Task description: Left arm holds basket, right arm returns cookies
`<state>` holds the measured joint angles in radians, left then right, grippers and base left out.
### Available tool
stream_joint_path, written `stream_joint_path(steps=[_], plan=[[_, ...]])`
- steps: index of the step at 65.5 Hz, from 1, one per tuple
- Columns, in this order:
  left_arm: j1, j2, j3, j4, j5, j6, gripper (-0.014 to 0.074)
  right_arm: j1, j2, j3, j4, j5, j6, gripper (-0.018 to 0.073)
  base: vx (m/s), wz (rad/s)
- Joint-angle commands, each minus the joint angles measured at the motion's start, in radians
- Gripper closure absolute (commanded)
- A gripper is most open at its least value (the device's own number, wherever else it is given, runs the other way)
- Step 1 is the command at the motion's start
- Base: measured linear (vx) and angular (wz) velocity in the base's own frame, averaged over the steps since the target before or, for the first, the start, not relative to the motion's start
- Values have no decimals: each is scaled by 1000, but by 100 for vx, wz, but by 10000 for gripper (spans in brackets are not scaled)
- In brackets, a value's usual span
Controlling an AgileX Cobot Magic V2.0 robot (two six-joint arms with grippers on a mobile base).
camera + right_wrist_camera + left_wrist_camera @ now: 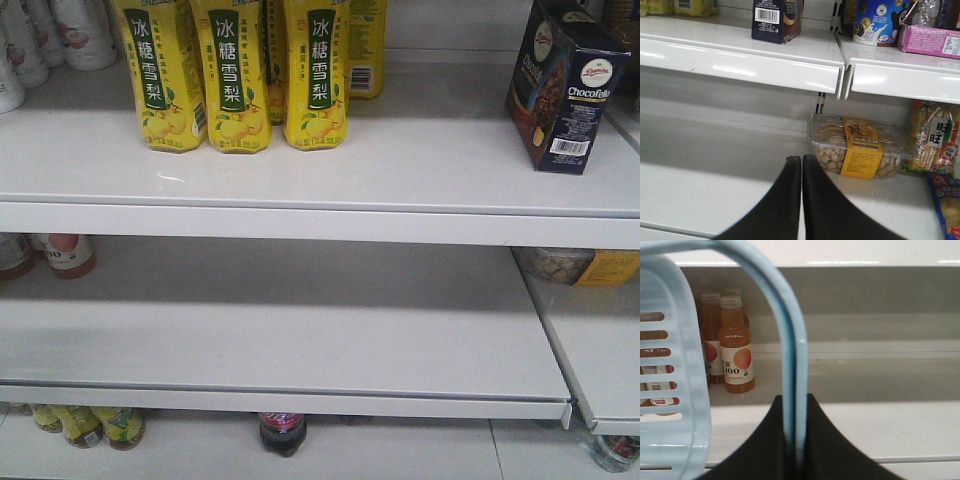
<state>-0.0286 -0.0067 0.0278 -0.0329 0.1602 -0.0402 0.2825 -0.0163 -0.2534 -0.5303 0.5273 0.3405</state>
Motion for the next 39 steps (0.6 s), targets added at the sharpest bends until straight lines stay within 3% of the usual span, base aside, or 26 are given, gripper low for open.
stream_joint_path(steps=[1, 23, 33, 39], plan=[[0, -17, -24, 10, -102, 17, 603, -1, 1, -25, -26, -61, -11, 567, 0, 0], [0, -17, -24, 10, -102, 17, 603, -11, -6, -2, -25, -50, -12, 567, 0, 0], [0, -17, -24, 10, -102, 17, 603, -140, -3, 8, 54, -78, -27, 567, 0, 0], [0, -17, -24, 10, -102, 17, 603, -227, 6, 50, 129, -156, -108, 567, 0, 0]])
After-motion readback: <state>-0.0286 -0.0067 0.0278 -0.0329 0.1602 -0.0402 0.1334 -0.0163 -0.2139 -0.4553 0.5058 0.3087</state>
